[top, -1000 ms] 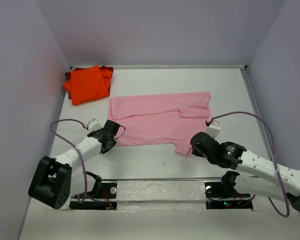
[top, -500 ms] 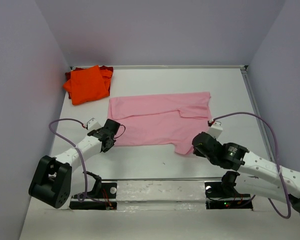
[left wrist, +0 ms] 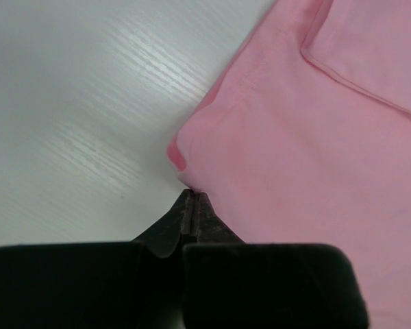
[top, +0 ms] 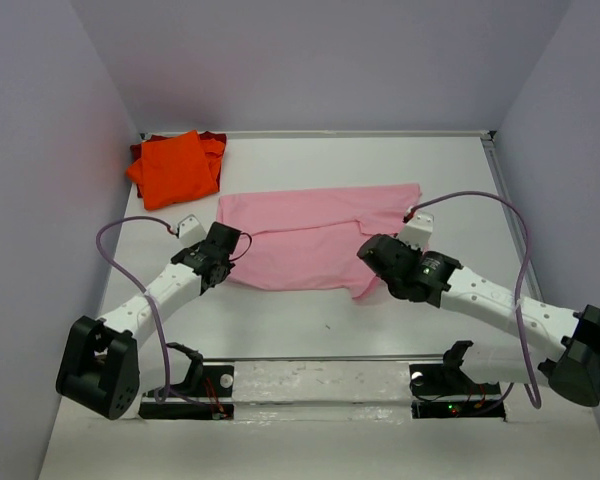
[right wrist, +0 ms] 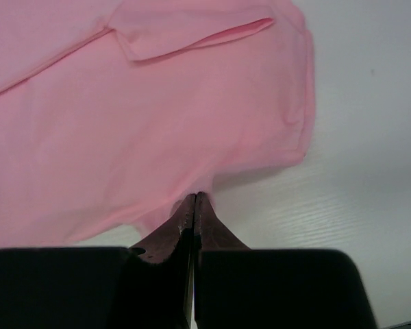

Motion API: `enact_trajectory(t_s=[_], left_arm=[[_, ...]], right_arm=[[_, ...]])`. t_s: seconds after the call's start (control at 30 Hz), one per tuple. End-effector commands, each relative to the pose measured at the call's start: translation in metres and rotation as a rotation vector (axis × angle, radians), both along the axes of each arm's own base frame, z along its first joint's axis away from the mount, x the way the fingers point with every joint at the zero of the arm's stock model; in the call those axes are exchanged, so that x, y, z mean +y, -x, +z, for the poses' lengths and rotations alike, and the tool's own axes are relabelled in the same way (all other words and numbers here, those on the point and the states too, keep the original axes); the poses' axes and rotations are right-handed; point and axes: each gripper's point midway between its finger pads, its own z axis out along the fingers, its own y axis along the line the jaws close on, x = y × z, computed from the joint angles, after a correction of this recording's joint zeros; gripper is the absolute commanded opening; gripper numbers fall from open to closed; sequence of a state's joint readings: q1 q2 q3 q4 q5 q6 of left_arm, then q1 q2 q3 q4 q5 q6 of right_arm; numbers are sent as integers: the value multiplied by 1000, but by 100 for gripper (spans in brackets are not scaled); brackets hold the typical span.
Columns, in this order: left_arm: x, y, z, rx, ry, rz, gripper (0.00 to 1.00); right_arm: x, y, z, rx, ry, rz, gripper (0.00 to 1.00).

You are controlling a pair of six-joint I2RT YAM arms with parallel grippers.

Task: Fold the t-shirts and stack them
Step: Fold the tshirt

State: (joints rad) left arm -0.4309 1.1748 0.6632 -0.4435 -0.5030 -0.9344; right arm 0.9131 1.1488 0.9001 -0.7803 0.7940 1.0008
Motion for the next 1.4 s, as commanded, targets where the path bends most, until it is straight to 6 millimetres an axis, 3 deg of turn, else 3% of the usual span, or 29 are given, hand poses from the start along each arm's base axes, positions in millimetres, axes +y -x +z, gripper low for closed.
enact_trajectory(t_s=[0.0, 0.13, 0.53, 0.77, 1.13, 1.37], left_arm=[[0, -15, 20, -58, -32, -21, 0], [-2, -20, 21, -60, -38, -42, 0], [-13, -51, 43, -103, -51, -74, 0], [-9, -68, 55, -124, -78, -61, 0], [-10, -85, 44, -105, -43, -54, 0], [-13, -101, 43, -98, -53, -43, 0]], right_arm=[[-32, -24, 23, -101, 91, -135, 0], [-55, -38, 25, -100, 117, -204, 0], [-45, -68, 17, -67, 178, -217, 0], [-65, -88, 9, -45, 217, -277, 0], [-96, -115, 10, -39, 251, -330, 0], [-97, -138, 5, -19, 258, -310, 0]])
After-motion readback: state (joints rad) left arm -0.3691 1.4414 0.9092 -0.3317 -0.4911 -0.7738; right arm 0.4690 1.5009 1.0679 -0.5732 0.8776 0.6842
